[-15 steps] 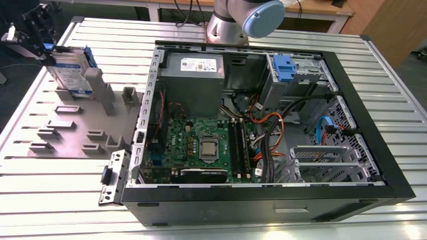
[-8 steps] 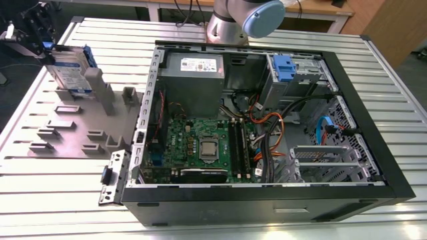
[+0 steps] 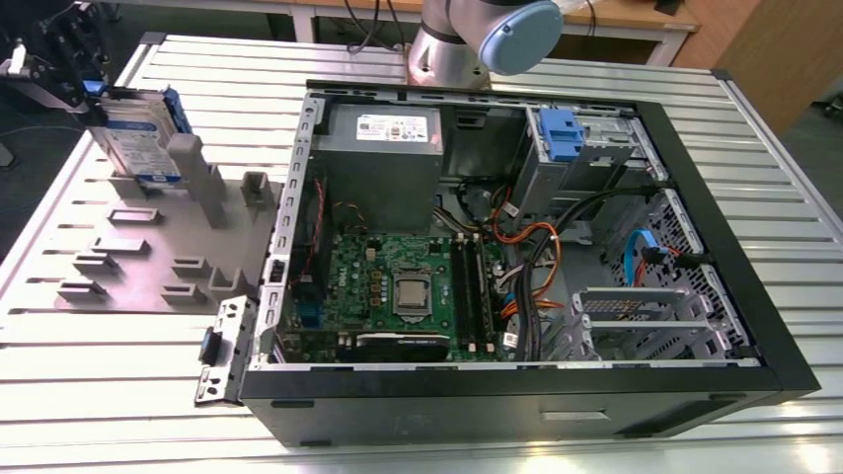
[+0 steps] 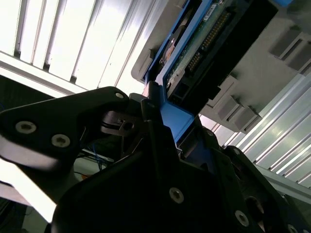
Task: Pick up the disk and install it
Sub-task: 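Pick up the disk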
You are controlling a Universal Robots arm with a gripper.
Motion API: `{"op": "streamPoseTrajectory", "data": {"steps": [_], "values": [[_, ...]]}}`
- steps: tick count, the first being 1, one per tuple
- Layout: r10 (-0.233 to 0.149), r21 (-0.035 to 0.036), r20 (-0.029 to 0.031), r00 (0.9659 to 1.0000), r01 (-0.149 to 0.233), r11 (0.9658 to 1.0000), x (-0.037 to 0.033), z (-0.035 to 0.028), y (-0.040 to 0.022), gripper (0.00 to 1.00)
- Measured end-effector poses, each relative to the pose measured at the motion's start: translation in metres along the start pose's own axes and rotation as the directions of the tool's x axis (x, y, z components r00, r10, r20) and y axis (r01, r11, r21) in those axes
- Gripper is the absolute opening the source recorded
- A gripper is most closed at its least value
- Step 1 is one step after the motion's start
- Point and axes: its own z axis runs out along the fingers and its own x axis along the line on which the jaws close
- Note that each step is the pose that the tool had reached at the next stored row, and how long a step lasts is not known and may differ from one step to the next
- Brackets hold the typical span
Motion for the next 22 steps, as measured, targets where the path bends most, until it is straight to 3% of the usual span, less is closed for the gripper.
{"op": "streamPoseTrajectory", "data": {"steps": [22], "values": [[0.0,0.0001,0.0001,1.0,0.0,1.0,0.0,-0.0051,0.0,0.36]]}}
